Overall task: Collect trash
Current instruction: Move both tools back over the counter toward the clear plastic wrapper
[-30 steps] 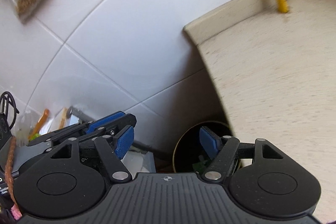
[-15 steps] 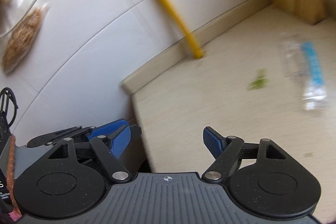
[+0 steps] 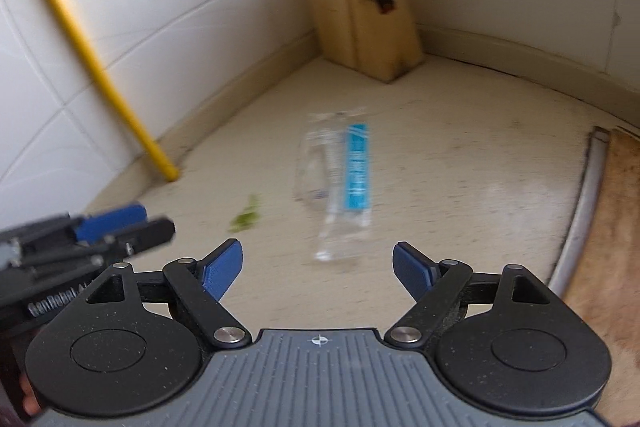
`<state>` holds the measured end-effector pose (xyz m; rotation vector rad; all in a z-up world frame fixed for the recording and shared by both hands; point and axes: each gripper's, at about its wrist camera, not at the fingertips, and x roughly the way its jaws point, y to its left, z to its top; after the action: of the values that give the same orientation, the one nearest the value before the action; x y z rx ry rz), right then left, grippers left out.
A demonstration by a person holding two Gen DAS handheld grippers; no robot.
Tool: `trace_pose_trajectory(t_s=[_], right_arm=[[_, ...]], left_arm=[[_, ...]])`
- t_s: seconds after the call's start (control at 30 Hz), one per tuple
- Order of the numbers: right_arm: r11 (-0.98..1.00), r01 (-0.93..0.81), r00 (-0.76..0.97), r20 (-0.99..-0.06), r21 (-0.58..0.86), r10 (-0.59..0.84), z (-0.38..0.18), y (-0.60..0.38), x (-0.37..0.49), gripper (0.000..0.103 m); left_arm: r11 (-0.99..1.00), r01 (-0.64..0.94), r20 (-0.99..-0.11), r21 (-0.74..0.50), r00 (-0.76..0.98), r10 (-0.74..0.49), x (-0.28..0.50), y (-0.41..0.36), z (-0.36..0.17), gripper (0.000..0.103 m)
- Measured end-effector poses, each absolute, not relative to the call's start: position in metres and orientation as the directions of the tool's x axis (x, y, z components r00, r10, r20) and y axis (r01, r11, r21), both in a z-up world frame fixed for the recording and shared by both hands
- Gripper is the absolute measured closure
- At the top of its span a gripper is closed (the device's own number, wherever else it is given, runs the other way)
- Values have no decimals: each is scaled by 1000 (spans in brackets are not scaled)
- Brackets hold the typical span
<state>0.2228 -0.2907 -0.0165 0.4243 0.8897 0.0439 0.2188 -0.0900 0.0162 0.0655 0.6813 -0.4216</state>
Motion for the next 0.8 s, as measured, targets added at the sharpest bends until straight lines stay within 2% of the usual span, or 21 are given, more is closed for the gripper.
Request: trace_pose_trajectory(t_s=[0.17,0.37,0.5,0.63,0.8], right_arm=[[929,125,611,-764,350,206,-34,-293,244,16],[952,76,595,-780,297,196,-48,-287,277,16],[961,71,588,-790,268,177,-58,-287,293,16],[959,81,582,-793,273,176,-62,-291,297,16],[952,87,589,-786,295,190,-63,-296,297,16]], left_arm=[[890,452,-623,-67,678,-391,260,-114,17,59],[877,470,-666,-96,625,-408,323,-138,5,58],[867,477,-696,-144,574,-431,363,-151,-10,58],[846,464,-711,-263,500,-495,399,-148,-21,58],[837,441,-699,-324,486,-526,424,-132,-23,58]])
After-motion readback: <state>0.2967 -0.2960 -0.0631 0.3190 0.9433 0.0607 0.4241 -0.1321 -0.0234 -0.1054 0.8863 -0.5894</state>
